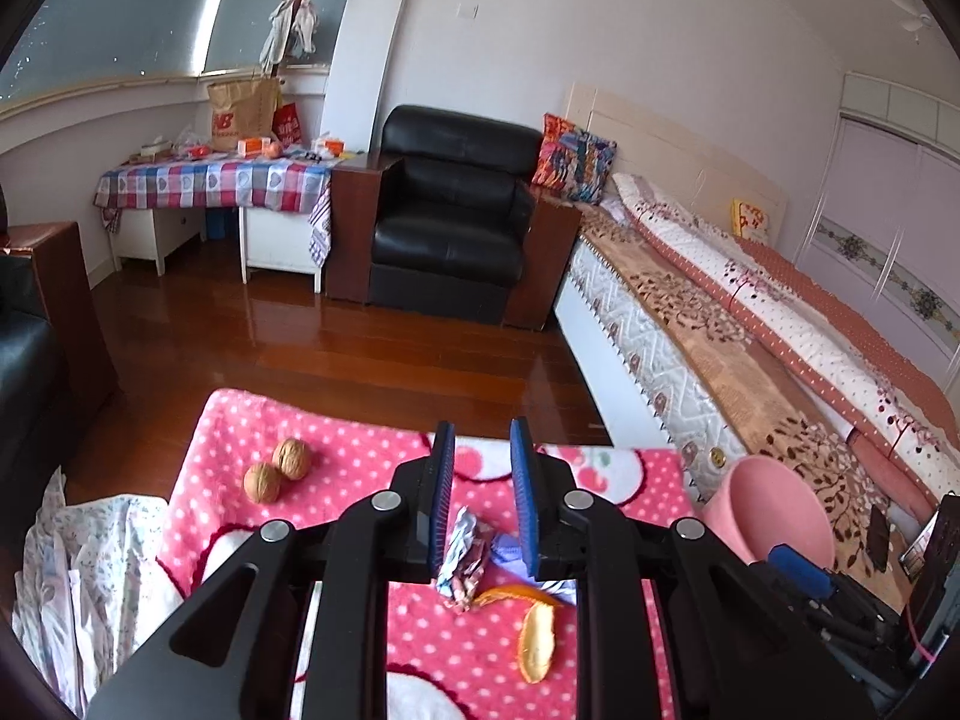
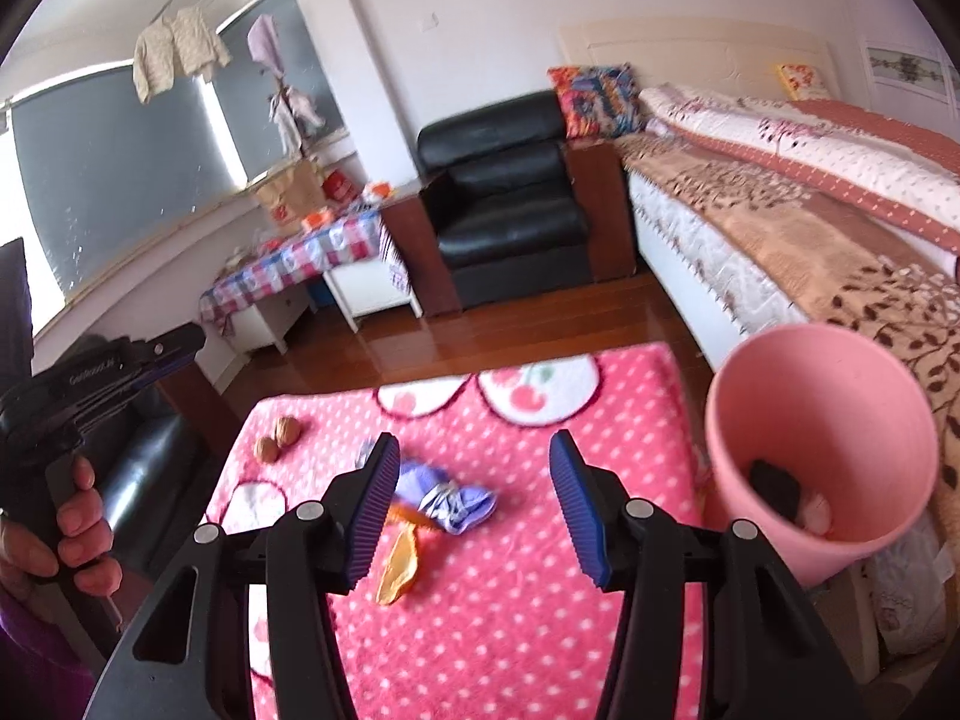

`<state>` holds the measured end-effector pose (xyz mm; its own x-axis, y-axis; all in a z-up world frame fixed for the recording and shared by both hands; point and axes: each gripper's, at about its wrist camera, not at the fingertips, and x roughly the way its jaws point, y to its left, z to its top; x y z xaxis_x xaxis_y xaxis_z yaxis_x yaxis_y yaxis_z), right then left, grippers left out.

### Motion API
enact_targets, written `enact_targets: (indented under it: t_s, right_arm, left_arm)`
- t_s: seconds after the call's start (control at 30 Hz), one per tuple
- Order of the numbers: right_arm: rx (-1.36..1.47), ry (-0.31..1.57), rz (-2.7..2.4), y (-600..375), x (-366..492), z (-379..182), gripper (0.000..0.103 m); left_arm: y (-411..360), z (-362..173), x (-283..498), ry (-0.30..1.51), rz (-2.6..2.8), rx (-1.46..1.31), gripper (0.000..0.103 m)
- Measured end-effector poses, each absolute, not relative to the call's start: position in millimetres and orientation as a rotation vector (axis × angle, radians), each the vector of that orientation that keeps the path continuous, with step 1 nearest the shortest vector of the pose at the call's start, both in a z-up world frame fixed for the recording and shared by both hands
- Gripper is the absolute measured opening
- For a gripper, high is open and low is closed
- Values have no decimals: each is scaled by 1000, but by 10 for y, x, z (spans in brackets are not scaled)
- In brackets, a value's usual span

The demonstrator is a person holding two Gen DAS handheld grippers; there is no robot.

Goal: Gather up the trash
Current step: 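Move both tools back over the silver wrapper and orange peel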

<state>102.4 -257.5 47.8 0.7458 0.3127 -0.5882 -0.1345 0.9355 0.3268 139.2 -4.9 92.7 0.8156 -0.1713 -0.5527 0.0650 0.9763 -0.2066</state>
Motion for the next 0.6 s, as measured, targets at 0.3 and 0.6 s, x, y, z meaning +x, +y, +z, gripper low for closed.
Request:
enact_targets:
  t_s: [0.3,0.6]
  right_arm:
    - [258,798,345,-2125,1127,-8,52]
    - [219,899,389,-1772,1281,-416,49]
  left_arm:
    - [66,383,1559,703,-140,-156,19]
    - [-3,-142,1725,816,-190,-104,19]
